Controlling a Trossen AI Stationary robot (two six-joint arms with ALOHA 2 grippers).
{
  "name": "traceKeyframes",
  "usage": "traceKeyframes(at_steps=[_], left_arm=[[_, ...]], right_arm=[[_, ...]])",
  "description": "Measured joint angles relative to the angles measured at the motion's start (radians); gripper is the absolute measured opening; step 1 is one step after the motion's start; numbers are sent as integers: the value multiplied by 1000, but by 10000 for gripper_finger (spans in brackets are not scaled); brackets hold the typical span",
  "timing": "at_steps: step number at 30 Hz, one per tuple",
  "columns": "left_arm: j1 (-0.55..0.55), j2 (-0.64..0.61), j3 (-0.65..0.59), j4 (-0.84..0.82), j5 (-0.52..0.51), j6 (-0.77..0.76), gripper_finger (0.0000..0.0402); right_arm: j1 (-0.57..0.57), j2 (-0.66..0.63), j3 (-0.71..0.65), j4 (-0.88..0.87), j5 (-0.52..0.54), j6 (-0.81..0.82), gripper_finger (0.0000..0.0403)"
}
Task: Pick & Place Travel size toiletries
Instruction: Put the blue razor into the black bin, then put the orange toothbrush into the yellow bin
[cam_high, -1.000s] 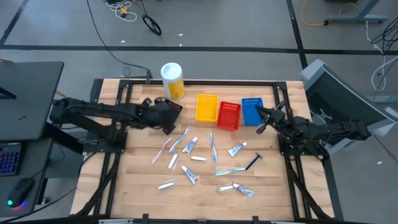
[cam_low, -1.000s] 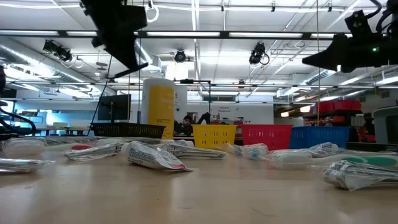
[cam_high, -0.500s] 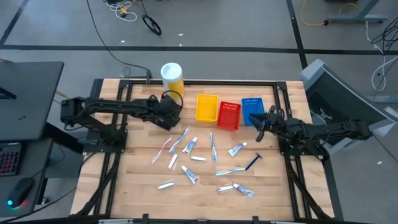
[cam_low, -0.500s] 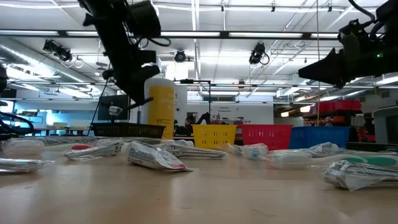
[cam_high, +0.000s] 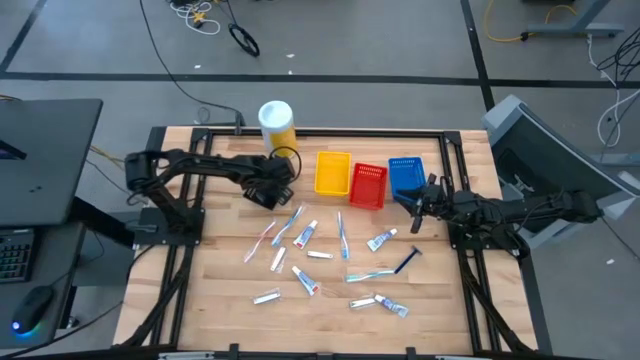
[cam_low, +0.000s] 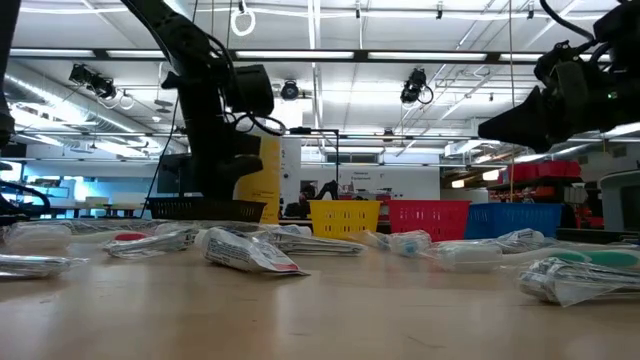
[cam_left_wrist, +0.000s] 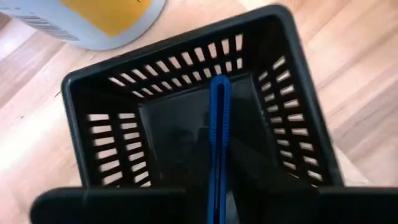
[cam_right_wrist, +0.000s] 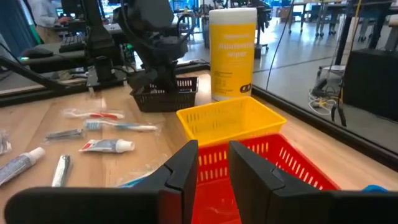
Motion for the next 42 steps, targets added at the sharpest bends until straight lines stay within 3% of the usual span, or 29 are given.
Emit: traceKeyframes(at_steps=[11, 18, 28, 35, 42], left_arm=[[-1, 7, 9, -14, -7, 90, 131], [-74, -75, 59, -111, 35, 84, 137], [-293, -264, 64, -299, 35, -190, 132], [-482, -243, 63, -366, 44, -368, 132], [-589, -171, 63, -388, 103, -502, 132]], right_arm=[[0, 7, 0, 2, 0, 7, 99], [0, 7, 0, -1, 0, 5, 99], [0, 12, 0, -14, -1, 25, 99], [0, 26, 0, -16, -1, 40, 99], [0, 40, 0, -20, -1, 74, 99]])
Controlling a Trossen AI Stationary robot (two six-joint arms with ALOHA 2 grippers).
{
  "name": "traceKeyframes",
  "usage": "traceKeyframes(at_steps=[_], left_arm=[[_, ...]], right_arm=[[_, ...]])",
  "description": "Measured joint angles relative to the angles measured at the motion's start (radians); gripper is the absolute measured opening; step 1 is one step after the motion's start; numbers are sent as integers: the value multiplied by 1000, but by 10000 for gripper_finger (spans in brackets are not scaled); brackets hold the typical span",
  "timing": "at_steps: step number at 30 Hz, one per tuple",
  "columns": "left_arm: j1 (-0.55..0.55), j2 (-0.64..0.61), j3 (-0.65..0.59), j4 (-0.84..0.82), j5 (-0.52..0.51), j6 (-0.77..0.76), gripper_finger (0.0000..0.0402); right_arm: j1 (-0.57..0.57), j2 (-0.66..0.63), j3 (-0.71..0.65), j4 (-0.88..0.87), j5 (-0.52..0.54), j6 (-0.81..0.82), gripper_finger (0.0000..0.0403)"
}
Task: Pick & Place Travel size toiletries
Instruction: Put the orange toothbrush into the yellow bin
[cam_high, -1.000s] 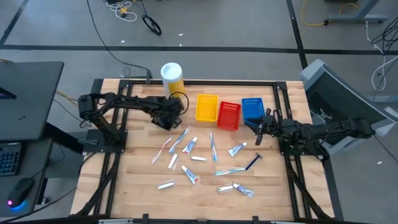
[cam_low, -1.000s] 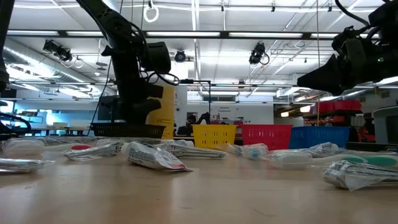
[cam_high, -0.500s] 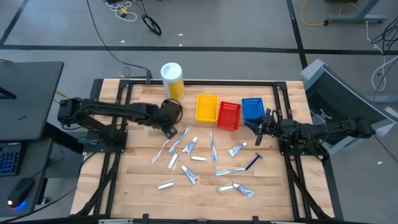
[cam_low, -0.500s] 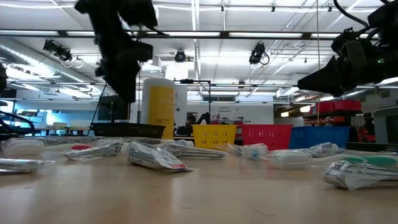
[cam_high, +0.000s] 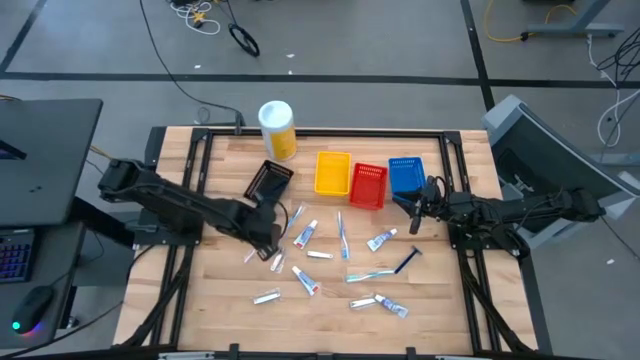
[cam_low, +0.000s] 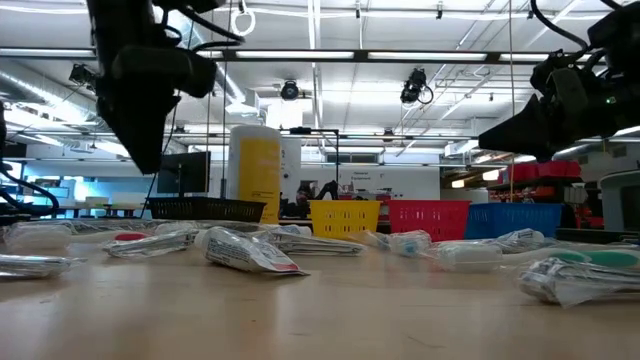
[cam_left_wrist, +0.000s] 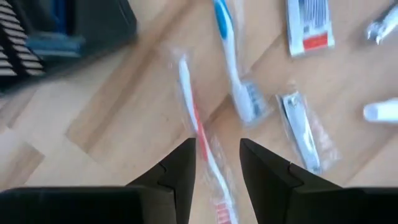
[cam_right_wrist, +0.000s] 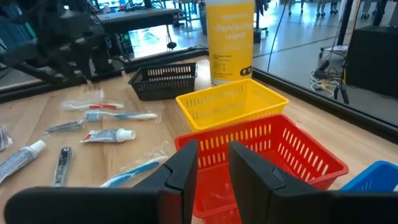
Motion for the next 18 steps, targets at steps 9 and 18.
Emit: traceKeyframes(at_steps=[9, 18], left_arm=[[0, 105, -3, -26, 53, 22, 132], [43, 40, -128, -25, 102, 158, 132]], right_arm=[[0, 6, 0, 0, 0, 0, 99], [0, 6, 0, 0, 1, -1, 99]])
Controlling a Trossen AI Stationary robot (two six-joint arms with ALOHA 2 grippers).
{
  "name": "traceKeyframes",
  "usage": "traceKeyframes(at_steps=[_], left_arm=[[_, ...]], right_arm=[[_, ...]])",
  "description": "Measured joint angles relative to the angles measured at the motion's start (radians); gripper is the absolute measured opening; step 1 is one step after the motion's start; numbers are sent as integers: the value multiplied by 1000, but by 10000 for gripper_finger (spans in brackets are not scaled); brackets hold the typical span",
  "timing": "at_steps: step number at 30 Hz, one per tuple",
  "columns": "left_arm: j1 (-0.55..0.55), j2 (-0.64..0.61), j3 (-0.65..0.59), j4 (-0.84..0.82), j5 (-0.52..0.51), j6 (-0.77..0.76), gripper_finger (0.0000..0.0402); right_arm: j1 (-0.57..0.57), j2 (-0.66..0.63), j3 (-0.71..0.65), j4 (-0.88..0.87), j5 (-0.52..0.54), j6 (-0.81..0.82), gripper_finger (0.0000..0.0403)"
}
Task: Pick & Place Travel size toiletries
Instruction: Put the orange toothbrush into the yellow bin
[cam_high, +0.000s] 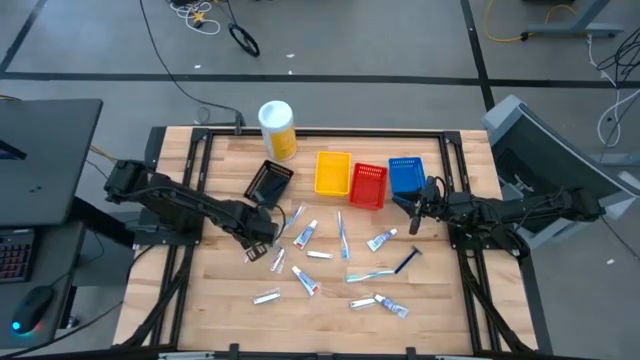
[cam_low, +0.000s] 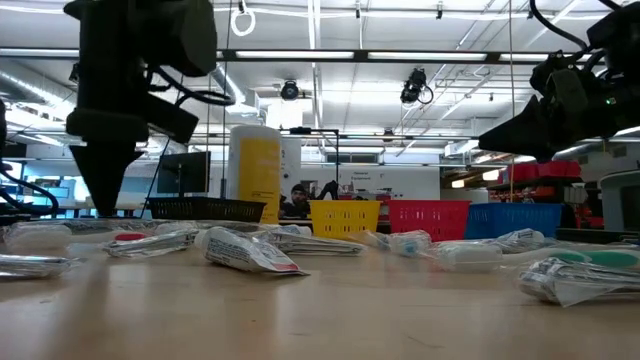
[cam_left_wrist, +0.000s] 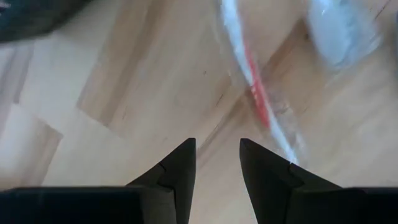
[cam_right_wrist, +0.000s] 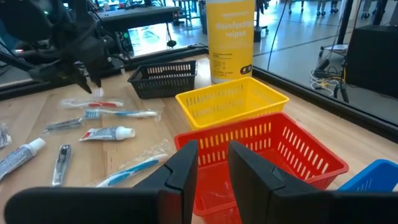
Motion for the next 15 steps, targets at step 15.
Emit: traceKeyframes(at_steps=[15], left_arm=[[13, -363, -323, 593, 70, -137, 132]], right_arm=[[0, 0, 0, 0, 1, -3, 99]])
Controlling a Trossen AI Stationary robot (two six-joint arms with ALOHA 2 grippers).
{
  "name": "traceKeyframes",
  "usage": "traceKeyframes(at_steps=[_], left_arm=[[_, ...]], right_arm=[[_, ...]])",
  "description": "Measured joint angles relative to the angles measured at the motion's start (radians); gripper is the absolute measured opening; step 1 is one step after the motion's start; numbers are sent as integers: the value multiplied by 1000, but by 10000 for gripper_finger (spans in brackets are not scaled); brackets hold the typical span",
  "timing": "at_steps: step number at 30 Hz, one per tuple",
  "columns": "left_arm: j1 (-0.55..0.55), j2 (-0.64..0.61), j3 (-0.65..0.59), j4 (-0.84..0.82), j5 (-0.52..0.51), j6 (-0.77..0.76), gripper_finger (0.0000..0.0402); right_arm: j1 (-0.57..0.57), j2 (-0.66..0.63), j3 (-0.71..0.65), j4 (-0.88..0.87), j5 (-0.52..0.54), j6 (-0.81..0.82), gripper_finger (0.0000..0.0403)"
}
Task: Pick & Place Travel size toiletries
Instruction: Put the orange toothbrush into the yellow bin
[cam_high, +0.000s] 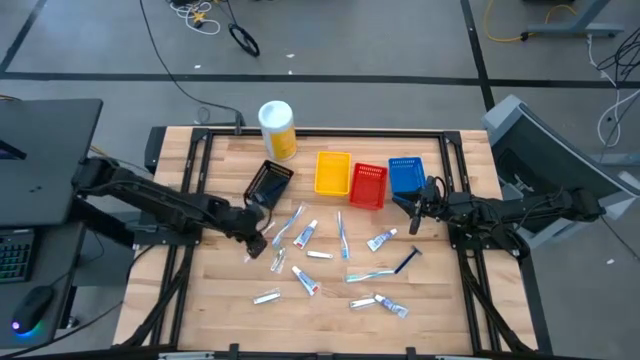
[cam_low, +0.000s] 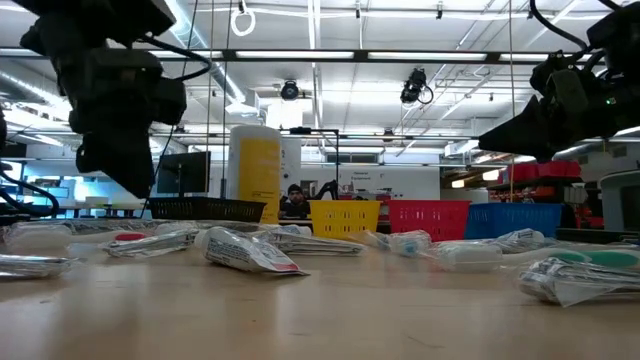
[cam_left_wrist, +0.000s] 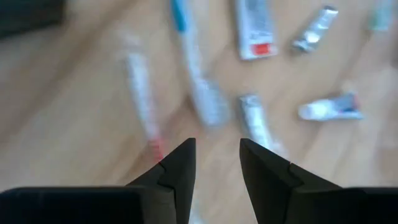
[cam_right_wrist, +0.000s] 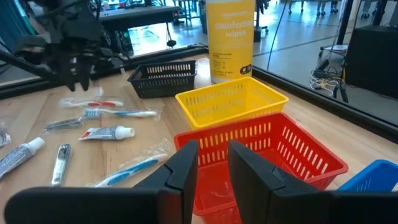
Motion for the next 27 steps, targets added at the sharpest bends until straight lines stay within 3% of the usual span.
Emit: traceKeyframes(at_steps=[4, 9, 21, 27], left_arm=[[-22, 70, 11, -66, -12, 1, 132], [-34, 122, 52, -179, -98, 25, 132], [-39, 132, 64, -126, -99, -4, 132], [-40, 199, 61, -111, -88, -4, 132]], right_arm=[[0, 2, 0, 0, 0, 0, 99], [0, 8, 0, -2, 0, 0, 99], [0, 14, 0, -3, 0, 0, 99], [0, 15, 0, -4, 0, 0, 99]])
